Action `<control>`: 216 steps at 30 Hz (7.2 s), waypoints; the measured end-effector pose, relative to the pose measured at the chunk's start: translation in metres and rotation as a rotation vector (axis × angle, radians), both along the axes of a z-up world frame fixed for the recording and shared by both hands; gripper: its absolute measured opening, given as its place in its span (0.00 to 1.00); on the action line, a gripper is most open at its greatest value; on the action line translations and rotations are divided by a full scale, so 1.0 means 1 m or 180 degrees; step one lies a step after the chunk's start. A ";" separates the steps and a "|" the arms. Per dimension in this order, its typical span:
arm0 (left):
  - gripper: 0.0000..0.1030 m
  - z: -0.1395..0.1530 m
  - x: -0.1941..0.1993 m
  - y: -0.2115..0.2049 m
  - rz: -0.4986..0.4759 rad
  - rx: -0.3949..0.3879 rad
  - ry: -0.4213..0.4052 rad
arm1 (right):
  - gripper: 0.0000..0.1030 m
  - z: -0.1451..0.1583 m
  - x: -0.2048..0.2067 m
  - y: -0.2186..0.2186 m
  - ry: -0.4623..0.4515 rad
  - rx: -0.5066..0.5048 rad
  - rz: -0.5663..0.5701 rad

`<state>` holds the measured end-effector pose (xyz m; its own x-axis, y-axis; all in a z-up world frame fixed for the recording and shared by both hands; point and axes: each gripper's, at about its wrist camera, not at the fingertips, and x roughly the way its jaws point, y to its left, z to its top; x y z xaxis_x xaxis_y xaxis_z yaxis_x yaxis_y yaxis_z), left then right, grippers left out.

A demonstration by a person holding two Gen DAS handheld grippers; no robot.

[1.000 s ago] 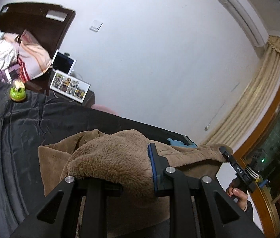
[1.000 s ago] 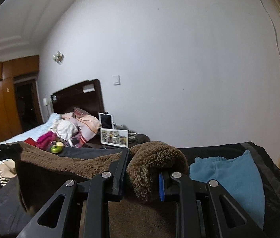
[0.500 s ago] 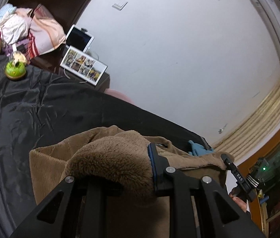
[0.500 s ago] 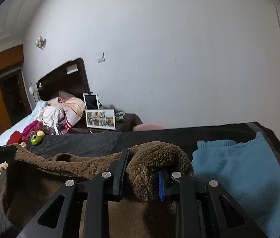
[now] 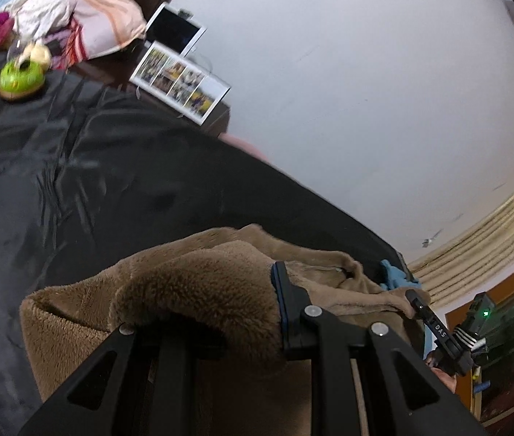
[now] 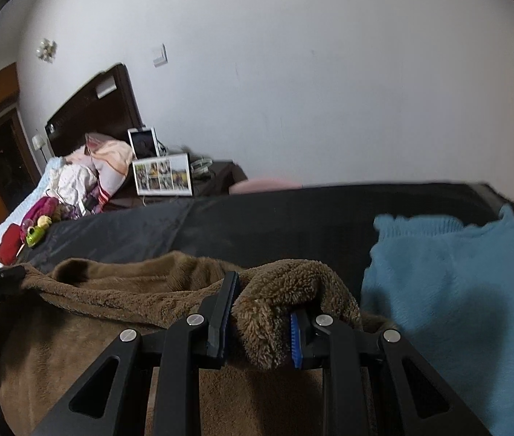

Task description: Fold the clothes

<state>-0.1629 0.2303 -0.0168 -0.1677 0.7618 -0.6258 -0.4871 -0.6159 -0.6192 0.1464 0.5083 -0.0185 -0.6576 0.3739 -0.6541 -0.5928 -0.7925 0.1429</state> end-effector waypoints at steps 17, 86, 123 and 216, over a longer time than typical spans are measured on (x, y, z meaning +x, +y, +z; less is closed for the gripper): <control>0.77 0.018 0.002 -0.034 0.0223 0.0500 0.0097 | 0.65 0.007 -0.007 -0.004 0.0226 -0.0093 0.0195; 0.82 0.012 0.009 0.004 -0.0135 -0.0715 0.0530 | 0.80 -0.010 -0.015 -0.084 -0.0726 0.0228 0.0557; 0.81 -0.010 -0.031 0.062 -0.0168 -0.0454 0.0073 | 0.86 -0.056 -0.030 -0.103 -0.0616 0.0180 0.0701; 0.83 0.080 0.196 0.155 -0.1916 -0.0496 0.0250 | 0.30 -0.001 0.108 -0.173 0.0167 0.0966 0.0119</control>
